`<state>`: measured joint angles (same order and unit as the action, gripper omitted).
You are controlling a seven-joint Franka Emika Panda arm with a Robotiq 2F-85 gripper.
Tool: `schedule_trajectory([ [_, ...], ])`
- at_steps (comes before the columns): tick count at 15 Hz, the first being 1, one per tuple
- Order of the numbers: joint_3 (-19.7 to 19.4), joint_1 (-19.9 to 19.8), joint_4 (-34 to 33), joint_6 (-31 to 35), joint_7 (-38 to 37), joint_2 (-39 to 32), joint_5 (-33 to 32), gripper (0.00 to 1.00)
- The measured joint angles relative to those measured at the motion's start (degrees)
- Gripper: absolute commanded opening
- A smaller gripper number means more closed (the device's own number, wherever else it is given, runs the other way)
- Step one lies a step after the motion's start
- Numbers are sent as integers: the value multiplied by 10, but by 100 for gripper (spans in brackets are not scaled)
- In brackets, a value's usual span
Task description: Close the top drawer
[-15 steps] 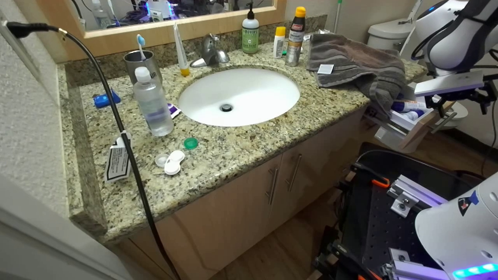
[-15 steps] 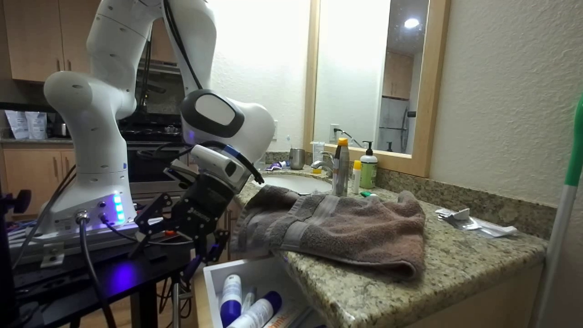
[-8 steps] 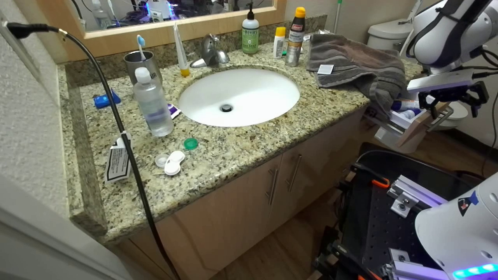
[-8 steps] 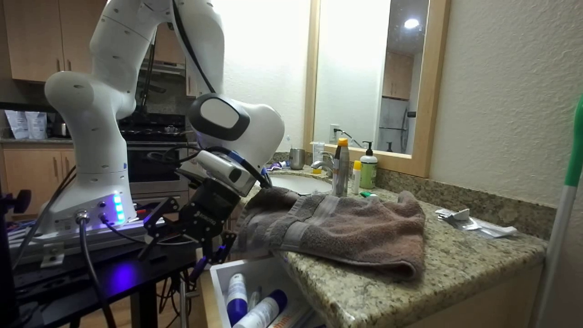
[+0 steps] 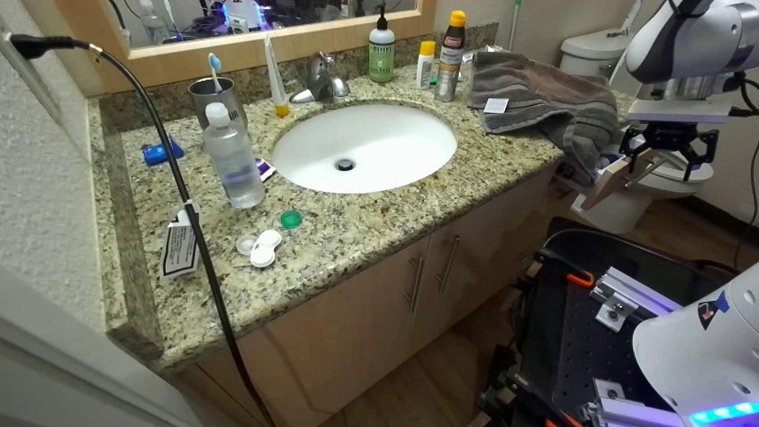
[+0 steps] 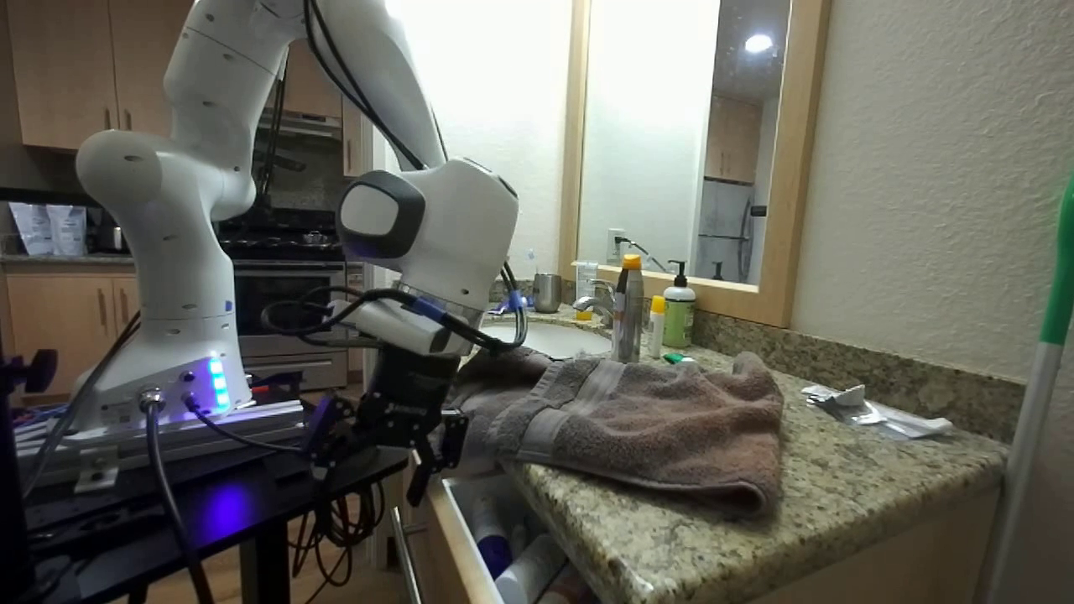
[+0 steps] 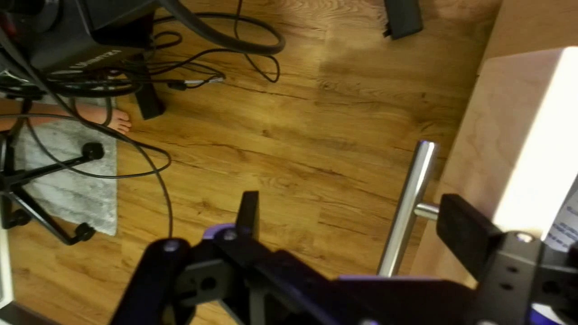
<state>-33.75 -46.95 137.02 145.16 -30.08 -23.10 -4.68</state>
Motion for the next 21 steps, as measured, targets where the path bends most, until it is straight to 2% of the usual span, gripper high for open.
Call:
schedule_trajectory([
  [2,17,-16,-1,33,64,-4,72,100],
  [4,34,-25,0,87,89,-12,129,100],
  [9,71,-46,24,240,102,-49,234,100],
  [12,95,-57,40,305,102,-55,278,100],
  [14,105,-62,47,326,99,-56,293,100],
  [18,105,-62,47,327,98,-56,293,100],
  [21,93,-55,47,327,99,-55,289,100],
])
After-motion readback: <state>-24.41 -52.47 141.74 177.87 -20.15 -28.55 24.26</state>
